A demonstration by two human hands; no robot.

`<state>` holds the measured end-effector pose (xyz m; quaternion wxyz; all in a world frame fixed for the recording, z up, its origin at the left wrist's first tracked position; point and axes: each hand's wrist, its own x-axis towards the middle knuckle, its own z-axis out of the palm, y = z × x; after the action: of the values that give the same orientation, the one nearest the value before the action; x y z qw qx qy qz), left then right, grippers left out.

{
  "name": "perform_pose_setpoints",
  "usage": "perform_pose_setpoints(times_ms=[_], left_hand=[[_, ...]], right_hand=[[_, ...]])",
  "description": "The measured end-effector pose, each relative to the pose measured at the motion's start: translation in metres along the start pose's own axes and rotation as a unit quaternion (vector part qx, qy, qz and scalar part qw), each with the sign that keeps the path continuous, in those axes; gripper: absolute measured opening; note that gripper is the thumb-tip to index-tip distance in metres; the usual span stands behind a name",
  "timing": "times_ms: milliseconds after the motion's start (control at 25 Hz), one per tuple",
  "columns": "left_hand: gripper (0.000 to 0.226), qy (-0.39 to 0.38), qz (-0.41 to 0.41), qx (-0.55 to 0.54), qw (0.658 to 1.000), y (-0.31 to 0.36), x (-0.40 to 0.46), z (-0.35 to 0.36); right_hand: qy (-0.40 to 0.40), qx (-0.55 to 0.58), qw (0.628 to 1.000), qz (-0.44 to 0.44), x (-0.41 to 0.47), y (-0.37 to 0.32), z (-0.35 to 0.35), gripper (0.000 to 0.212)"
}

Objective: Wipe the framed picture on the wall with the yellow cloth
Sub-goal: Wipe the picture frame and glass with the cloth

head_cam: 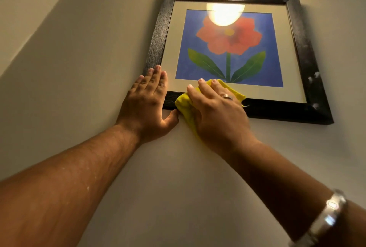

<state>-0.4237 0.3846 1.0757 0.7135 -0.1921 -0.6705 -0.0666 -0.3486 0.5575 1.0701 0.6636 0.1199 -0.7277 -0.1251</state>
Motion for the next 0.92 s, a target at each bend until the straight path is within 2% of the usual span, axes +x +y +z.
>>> perform_pose_setpoints(times_ms=[120,240,280,400,520,600,680,720,800,840,920], left_hand=[[0.096,0.0,-0.004,-0.001,1.0,0.002,-0.002,0.0],[0.095,0.001,-0.006,0.002,1.0,0.003,-0.001,0.0],[0.096,-0.001,-0.006,0.001,1.0,0.002,-0.001,0.0],[0.097,-0.006,-0.003,-0.009,1.0,0.001,0.0,0.0],[0.096,-0.004,-0.001,0.0,1.0,0.001,0.0,0.0],[0.095,-0.004,0.0,0.007,1.0,0.002,0.0,0.0],[0.095,-0.001,-0.003,0.008,1.0,0.003,-0.001,0.001],[0.095,0.001,-0.001,0.006,1.0,0.003,0.0,0.001],[0.094,0.0,0.003,0.001,1.0,0.003,0.0,0.001],[0.094,0.001,0.002,-0.001,1.0,0.002,-0.001,0.001],[0.094,0.003,0.002,-0.002,1.0,0.001,-0.002,0.001]], right_hand=[[-0.012,-0.006,1.0,-0.014,-0.041,0.035,-0.007,0.051],[0.0,0.072,0.993,0.098,-0.023,0.049,-0.015,0.055],[0.003,0.079,0.992,0.103,-0.007,0.034,-0.011,0.057],[-0.007,0.053,0.998,0.028,0.017,-0.014,0.006,0.056],[-0.034,-0.011,0.999,0.031,-0.008,0.04,0.0,0.048],[-0.048,-0.087,0.986,0.132,-0.035,0.105,-0.012,0.041],[-0.014,-0.068,0.963,0.26,-0.051,0.139,-0.025,0.048],[0.009,-0.045,0.959,0.28,-0.048,0.133,-0.024,0.052],[0.051,0.008,0.972,0.228,-0.026,0.084,-0.013,0.056],[0.059,0.03,0.983,0.17,-0.018,0.055,-0.005,0.055],[0.035,0.041,0.997,0.061,-0.019,0.023,0.002,0.055]])
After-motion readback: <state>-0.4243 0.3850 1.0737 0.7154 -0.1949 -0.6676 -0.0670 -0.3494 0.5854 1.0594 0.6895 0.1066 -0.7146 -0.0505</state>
